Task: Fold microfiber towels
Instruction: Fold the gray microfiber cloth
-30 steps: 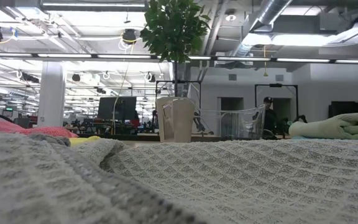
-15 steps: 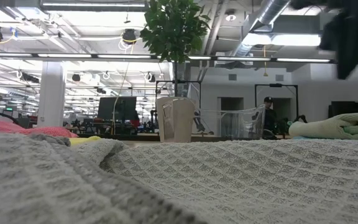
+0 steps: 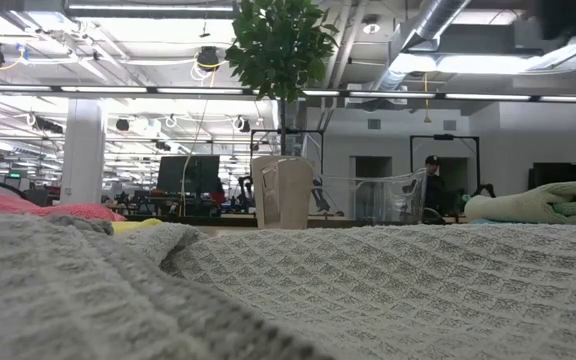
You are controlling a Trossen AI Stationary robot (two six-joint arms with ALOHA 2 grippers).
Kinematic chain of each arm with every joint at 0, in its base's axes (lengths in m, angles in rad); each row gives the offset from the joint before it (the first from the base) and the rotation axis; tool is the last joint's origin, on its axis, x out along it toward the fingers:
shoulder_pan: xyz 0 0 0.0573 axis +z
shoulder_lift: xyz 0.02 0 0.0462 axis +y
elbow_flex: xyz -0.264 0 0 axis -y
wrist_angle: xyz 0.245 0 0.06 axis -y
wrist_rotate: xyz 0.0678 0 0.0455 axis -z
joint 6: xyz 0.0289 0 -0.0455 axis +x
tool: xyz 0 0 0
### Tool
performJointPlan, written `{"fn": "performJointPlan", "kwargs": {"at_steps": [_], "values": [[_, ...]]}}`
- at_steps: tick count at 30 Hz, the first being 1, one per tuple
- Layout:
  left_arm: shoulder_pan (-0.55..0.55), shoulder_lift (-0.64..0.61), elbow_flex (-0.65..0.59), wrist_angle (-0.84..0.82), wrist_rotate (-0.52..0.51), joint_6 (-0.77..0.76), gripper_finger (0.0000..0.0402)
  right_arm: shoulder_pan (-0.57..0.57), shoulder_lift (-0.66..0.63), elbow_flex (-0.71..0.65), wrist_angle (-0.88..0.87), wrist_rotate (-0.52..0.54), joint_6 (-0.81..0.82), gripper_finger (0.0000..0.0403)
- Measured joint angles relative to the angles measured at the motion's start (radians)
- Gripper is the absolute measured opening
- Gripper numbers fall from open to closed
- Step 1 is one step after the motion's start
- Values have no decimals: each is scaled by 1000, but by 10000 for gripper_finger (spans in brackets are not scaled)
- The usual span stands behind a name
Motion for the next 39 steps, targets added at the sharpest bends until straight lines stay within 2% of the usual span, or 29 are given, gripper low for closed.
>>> {"fn": "performJointPlan", "kwargs": {"at_steps": [3, 6, 11, 14, 23, 26, 33, 36, 39], "values": [[74, 0, -20, 14, 109, 66, 233, 48, 49, -1, -45, 5, 65, 234], [148, 0, -50, 53, 234, 139, 233, 40, 100, -2, -52, 6, 74, 235], [257, 1, -152, 288, 461, 253, 233, 14, 173, -36, 15, -24, 69, 235], [293, 0, -215, 433, 532, 278, 233, 5, 181, -75, 62, -46, 72, 235], [315, 0, -248, 472, 528, 303, 233, 7, 178, -106, 189, -43, 144, 235], [318, 0, -247, 471, 525, 316, 233, 13, 187, -106, 184, -26, 143, 235], [322, 0, -247, 466, 521, 332, 233, 10, 227, -105, 194, -57, 118, 234], [324, 0, -247, 466, 521, 339, 233, 10, 222, -108, 198, -59, 113, 219], [327, 0, -247, 467, 516, 346, 233, 4, 207, -109, 199, -65, 113, 180]]}}
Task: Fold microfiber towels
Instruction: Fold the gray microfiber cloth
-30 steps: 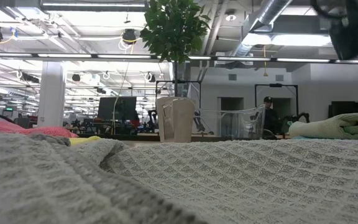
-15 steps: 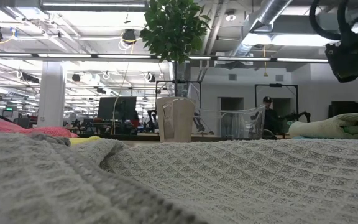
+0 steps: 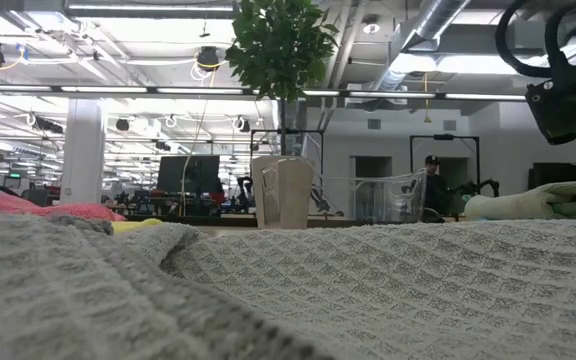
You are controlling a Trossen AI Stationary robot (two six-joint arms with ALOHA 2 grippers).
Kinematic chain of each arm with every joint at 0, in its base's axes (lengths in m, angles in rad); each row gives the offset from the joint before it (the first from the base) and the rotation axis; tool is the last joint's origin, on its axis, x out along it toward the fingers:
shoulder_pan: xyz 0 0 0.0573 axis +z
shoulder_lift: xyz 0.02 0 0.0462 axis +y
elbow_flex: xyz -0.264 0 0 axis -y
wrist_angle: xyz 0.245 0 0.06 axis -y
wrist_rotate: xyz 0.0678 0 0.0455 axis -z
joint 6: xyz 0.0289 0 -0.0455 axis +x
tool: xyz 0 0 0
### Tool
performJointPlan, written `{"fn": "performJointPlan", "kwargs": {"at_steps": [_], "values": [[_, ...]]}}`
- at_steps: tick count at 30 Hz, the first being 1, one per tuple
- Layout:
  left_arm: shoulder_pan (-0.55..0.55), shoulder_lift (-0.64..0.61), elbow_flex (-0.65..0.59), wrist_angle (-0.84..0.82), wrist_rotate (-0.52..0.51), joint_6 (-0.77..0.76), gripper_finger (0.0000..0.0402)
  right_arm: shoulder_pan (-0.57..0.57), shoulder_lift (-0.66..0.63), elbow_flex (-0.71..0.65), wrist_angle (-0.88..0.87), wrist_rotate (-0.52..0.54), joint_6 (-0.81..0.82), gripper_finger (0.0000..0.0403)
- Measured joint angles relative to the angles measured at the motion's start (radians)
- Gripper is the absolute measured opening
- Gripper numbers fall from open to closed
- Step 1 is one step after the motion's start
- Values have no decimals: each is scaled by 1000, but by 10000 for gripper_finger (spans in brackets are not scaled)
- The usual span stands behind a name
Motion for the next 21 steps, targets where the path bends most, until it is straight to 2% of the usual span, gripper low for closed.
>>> {"fn": "performJointPlan", "kwargs": {"at_steps": [6, 10, 15, 21], "values": [[8, 0, 0, 0, -13, 16, 233, -1, -25, -3, -27, -3, 4, 71], [6, 0, 0, 0, -28, 19, 233, -1, -25, -3, -22, -9, -2, 16], [7, 0, 0, 0, -35, 27, 233, 3, -34, -2, -21, -57, 0, 18], [16, 0, 0, 0, -46, 27, 233, 28, -109, 13, -90, -57, 49, 8]]}}
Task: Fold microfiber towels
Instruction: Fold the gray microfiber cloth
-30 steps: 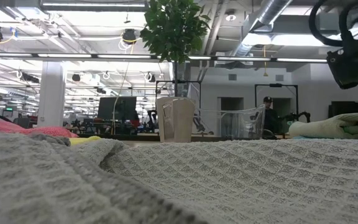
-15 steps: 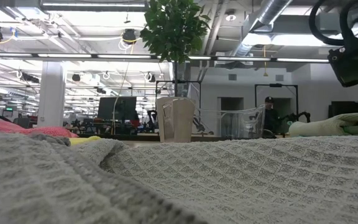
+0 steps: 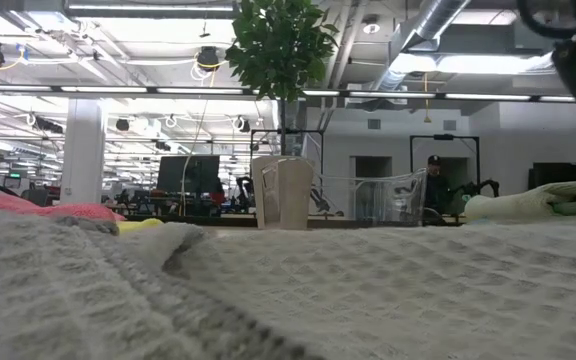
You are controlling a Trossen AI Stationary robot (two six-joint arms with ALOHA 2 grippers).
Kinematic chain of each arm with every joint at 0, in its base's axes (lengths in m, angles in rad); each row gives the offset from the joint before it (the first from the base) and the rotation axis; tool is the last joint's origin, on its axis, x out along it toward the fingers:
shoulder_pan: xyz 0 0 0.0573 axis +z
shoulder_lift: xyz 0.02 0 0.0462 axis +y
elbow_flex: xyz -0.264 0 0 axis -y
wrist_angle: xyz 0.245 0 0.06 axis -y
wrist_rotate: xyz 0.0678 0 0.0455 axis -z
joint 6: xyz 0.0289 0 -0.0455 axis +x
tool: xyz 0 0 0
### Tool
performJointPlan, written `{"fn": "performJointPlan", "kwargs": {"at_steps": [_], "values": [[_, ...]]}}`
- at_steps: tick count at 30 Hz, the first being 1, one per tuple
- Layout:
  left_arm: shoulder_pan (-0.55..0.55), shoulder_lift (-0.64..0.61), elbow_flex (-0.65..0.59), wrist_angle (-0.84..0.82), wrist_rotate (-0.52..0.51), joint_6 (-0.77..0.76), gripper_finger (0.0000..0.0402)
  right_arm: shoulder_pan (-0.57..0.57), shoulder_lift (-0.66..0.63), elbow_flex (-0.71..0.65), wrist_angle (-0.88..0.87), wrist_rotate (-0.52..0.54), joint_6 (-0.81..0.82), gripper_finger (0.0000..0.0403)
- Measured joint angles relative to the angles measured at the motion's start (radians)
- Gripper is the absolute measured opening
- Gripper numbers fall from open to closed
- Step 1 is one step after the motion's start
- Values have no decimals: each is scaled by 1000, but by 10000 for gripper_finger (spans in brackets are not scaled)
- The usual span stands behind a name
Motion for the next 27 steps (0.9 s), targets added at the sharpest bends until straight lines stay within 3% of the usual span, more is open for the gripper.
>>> {"fn": "performJointPlan", "kwargs": {"at_steps": [6, 16, 27], "values": [[9, 0, 0, 0, -4, 16, 233, 41, -48, 0, -157, 0, 82, 11], [49, 0, 0, 3, -9, 59, 233, 33, -4, -1, -296, -24, 83, 16], [82, 134, 2, 153, 92, 81, 233, 43, 66, -60, -230, -56, 60, 29]]}}
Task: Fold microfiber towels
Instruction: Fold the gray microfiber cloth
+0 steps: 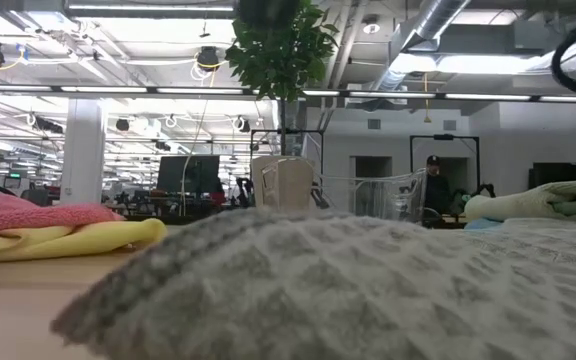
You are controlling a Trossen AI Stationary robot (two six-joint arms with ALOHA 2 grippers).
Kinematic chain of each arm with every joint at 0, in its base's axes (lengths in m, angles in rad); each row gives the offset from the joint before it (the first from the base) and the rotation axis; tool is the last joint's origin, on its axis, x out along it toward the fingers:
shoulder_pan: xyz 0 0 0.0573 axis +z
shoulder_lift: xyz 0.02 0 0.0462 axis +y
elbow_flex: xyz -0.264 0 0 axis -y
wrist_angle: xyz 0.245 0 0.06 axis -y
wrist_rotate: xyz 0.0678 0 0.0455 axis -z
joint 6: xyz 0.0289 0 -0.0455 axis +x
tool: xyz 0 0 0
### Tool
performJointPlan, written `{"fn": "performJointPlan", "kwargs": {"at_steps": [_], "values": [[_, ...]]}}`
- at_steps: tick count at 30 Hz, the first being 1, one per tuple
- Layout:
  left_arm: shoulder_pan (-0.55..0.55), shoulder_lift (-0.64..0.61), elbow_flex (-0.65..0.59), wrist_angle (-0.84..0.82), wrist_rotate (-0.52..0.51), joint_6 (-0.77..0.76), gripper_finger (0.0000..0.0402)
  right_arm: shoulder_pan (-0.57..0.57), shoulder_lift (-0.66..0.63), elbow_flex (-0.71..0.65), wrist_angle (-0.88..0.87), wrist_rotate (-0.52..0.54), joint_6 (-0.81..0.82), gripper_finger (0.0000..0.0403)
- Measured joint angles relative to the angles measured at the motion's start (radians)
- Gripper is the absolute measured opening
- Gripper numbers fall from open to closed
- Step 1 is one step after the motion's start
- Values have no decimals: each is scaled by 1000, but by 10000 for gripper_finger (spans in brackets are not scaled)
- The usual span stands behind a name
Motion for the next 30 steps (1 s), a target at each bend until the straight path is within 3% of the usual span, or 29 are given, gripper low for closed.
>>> {"fn": "performJointPlan", "kwargs": {"at_steps": [8, 17, 24, 30], "values": [[57, 155, 0, 214, 98, 91, 233, 1, 2, -13, 39, 32, 0, 77], [200, 293, 0, 330, 210, 171, 233, 51, 0, -13, 48, 64, 36, 145], [249, 438, 15, 373, 255, 133, 233, 102, 0, -13, 59, 74, 103, 152], [220, 476, 39, 342, 235, 123, 233, 108, 0, -13, 65, 66, 115, 145]]}}
